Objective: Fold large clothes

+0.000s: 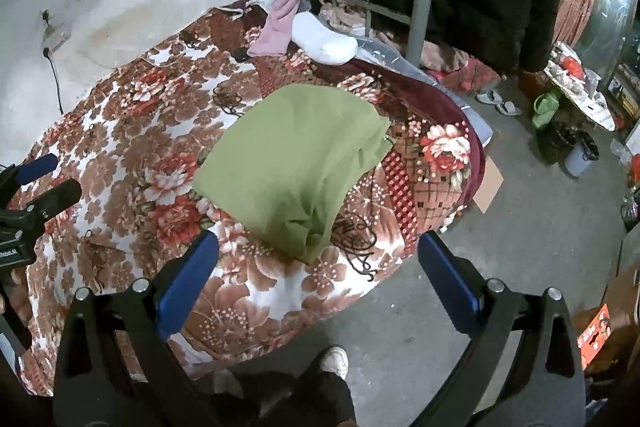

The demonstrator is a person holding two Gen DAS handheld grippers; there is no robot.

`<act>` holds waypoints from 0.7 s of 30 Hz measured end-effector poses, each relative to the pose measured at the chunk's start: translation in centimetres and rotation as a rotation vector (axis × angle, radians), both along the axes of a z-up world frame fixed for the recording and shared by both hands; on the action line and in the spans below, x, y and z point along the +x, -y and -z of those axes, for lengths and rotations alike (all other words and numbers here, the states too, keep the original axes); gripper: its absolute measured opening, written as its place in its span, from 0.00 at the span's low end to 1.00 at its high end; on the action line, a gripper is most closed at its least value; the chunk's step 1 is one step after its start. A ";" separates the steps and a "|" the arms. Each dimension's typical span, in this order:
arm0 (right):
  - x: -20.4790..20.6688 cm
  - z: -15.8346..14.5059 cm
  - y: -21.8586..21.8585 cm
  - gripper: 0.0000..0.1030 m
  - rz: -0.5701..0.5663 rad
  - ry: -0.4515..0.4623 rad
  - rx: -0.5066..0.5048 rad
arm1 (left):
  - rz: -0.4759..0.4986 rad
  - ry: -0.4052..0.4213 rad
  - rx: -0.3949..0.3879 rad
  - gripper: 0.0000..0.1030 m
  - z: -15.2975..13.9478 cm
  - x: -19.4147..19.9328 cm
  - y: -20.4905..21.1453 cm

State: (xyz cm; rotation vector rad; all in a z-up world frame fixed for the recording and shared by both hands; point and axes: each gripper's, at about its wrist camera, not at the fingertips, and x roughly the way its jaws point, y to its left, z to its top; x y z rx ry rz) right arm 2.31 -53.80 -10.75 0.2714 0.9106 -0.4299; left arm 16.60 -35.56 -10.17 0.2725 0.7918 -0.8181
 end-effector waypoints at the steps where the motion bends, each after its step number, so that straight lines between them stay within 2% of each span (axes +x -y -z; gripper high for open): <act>1: 0.0 0.1 -0.2 0.95 -0.008 0.002 0.006 | 0.002 0.003 0.001 0.95 0.0 -0.3 0.0; 9: 0.0 -0.1 -1.3 0.95 -0.062 0.017 0.005 | 0.044 0.018 0.011 0.95 0.3 -1.4 0.1; 21: 1.0 -0.3 -0.6 0.95 -0.066 0.048 0.024 | 0.025 0.023 -0.016 0.95 -0.1 -0.9 0.7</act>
